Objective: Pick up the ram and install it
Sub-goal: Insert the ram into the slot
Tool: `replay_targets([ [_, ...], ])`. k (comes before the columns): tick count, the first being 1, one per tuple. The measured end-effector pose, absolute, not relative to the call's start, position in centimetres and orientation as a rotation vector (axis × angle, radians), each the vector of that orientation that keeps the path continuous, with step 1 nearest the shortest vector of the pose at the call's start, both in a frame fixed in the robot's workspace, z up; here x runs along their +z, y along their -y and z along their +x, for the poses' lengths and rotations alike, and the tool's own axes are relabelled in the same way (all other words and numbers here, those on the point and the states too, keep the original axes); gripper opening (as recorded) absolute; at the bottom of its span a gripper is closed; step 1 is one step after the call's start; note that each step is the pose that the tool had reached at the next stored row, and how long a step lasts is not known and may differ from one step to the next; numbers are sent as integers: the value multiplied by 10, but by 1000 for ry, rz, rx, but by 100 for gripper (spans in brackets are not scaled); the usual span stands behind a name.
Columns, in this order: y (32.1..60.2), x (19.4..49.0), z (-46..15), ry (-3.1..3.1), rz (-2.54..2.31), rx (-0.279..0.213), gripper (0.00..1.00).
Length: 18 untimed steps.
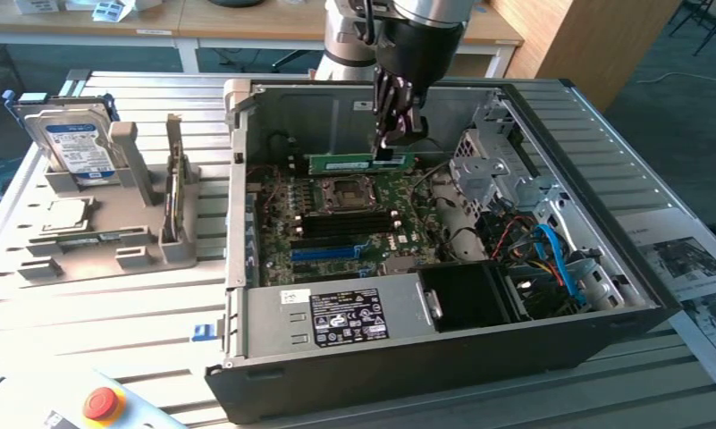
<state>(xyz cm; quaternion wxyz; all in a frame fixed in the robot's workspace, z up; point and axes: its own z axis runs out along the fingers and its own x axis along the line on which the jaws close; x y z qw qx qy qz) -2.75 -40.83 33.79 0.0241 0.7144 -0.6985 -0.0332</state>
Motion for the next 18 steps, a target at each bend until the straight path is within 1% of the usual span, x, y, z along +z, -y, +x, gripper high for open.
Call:
replay_targets([
  [4,408,336,-27,2161,2211,-102,12],
  [18,408,310,-27,2163,2212,-99,12],
])
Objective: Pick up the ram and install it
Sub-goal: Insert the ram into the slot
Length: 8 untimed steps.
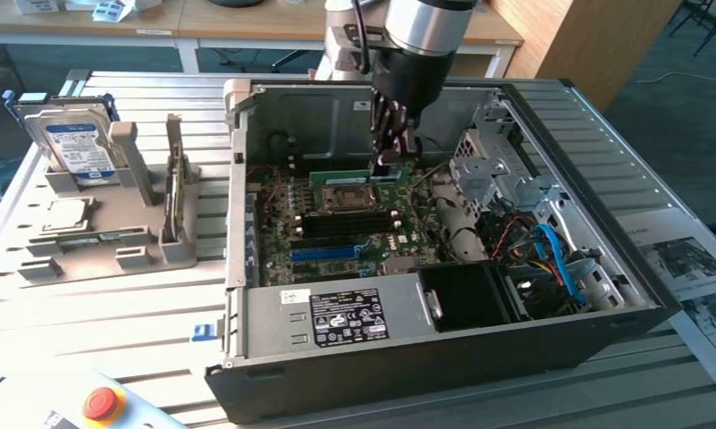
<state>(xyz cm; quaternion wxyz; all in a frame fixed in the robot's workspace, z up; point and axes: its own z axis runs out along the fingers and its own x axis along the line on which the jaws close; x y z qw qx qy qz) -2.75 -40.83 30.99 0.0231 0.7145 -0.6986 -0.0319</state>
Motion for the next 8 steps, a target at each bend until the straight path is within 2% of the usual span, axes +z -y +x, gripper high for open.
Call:
replay_targets([
  [8,408,295,-27,2163,2213,-97,12],
])
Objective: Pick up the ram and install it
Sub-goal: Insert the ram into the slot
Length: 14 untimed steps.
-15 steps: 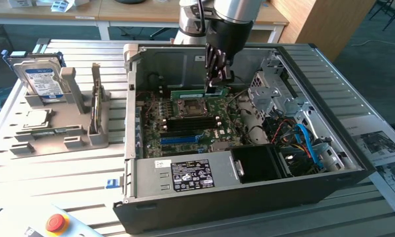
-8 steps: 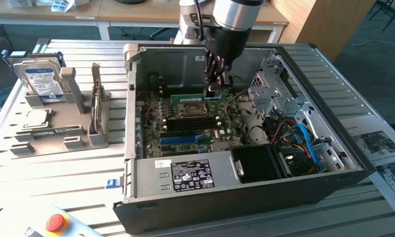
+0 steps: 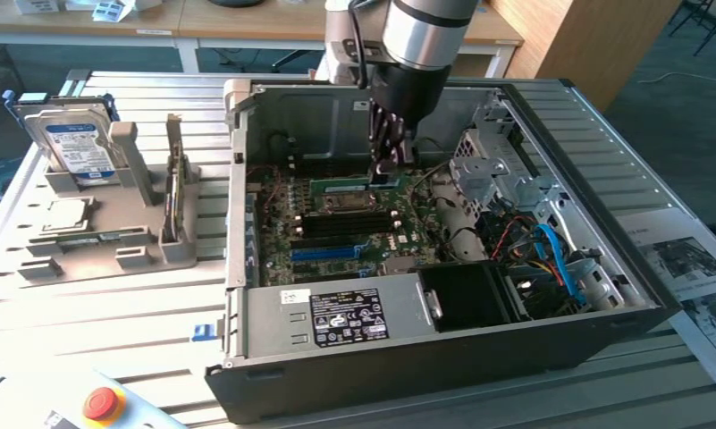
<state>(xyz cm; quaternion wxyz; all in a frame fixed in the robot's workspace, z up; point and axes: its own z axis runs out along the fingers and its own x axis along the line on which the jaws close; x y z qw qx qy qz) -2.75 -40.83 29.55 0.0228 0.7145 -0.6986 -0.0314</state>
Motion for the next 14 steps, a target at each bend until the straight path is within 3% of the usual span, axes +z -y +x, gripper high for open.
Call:
replay_targets([
  [14,408,270,-27,2164,2214,-95,12],
])
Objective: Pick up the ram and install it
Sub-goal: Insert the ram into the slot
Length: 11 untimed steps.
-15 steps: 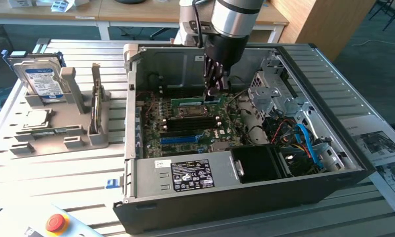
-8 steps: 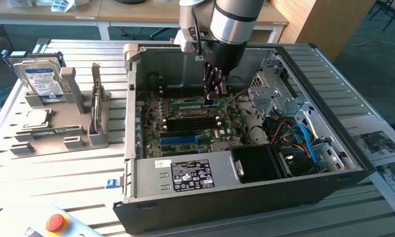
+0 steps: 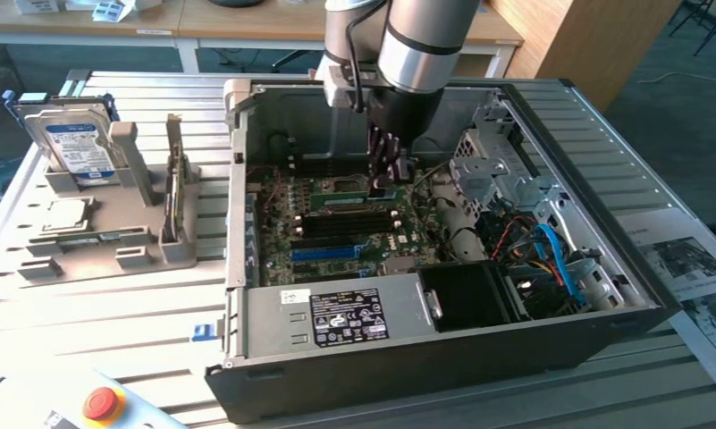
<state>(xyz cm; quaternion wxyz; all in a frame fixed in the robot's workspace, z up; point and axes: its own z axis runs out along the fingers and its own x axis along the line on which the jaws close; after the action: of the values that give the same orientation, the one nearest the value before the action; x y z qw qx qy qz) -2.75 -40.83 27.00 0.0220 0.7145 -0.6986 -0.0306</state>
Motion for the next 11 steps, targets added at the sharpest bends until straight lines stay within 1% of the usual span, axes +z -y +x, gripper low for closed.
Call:
replay_targets([
  [8,408,256,-27,2165,2214,-93,12],
  [11,408,256,-27,2165,2214,-93,12],
])
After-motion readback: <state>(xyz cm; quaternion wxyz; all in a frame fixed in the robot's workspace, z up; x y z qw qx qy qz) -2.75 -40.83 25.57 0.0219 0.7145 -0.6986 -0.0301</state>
